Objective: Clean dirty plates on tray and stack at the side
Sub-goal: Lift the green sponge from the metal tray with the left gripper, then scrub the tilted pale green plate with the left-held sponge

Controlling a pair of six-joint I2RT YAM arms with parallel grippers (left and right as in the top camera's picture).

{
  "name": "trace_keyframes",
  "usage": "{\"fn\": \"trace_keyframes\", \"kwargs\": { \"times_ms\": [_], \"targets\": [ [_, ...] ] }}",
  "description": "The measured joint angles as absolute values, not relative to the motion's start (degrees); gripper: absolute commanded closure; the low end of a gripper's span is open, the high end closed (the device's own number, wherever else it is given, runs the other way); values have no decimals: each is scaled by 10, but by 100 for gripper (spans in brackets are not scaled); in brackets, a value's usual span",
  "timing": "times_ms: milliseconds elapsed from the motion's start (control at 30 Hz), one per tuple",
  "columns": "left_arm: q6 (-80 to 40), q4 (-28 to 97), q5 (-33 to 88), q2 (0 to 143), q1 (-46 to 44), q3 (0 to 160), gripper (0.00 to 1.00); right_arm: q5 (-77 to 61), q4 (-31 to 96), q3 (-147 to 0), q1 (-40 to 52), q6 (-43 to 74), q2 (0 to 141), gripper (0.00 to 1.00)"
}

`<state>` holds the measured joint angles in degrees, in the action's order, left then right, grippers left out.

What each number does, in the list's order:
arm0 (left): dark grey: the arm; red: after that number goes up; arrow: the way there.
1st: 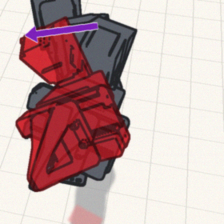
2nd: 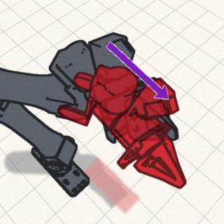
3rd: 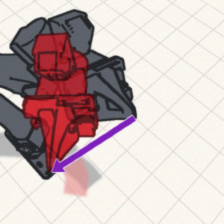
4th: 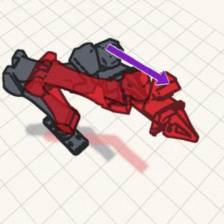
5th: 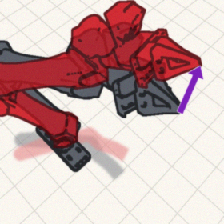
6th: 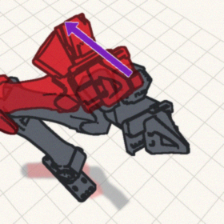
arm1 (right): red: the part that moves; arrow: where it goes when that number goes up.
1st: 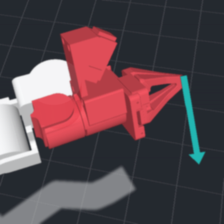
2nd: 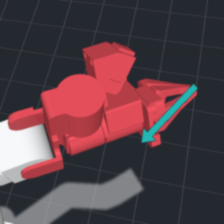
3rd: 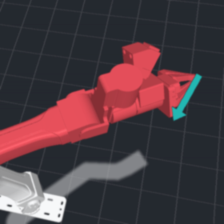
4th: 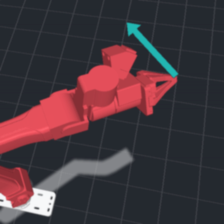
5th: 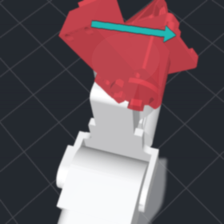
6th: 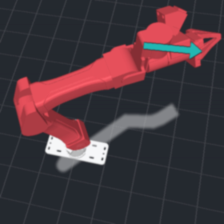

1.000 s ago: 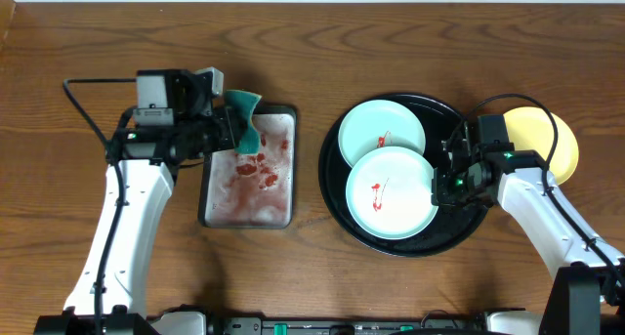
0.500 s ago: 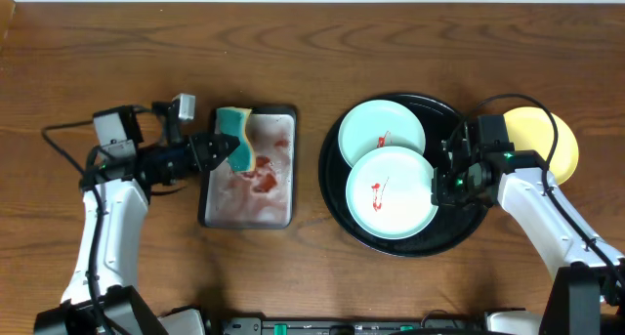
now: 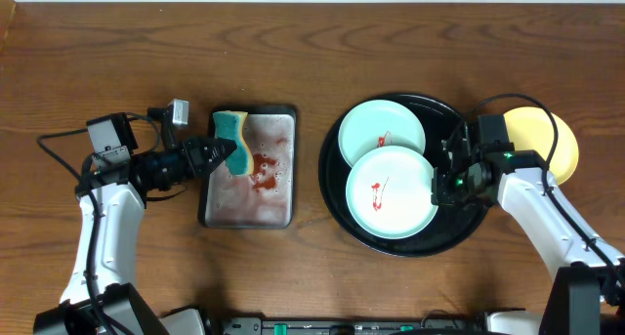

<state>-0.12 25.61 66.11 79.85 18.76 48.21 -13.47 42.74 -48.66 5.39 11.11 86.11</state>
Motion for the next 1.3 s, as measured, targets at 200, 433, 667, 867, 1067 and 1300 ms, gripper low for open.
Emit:
{"fn": "trace_keyframes", "kwargs": {
  "times_ms": [200, 433, 667, 867, 1067, 1300],
  "targets": [
    [-1, 256, 661, 799, 187, 482, 93, -135, 433, -487, 54, 111, 861, 99],
    [-30, 266, 542, 799, 120, 482, 93, -120, 477, -486, 54, 136, 861, 99],
    [-111, 270, 246, 799, -76, 482, 93, -109, 480, -486, 54, 150, 861, 99],
    [-142, 361, 128, 853, -166, 554, 93, -106, 482, -486, 54, 152, 861, 99],
    [-152, 428, 77, 951, -211, 695, 93, -106, 484, -486, 54, 155, 861, 99],
    [-176, 359, 116, 967, -319, 707, 93, -106, 486, -486, 54, 155, 861, 99]
  ]
}}
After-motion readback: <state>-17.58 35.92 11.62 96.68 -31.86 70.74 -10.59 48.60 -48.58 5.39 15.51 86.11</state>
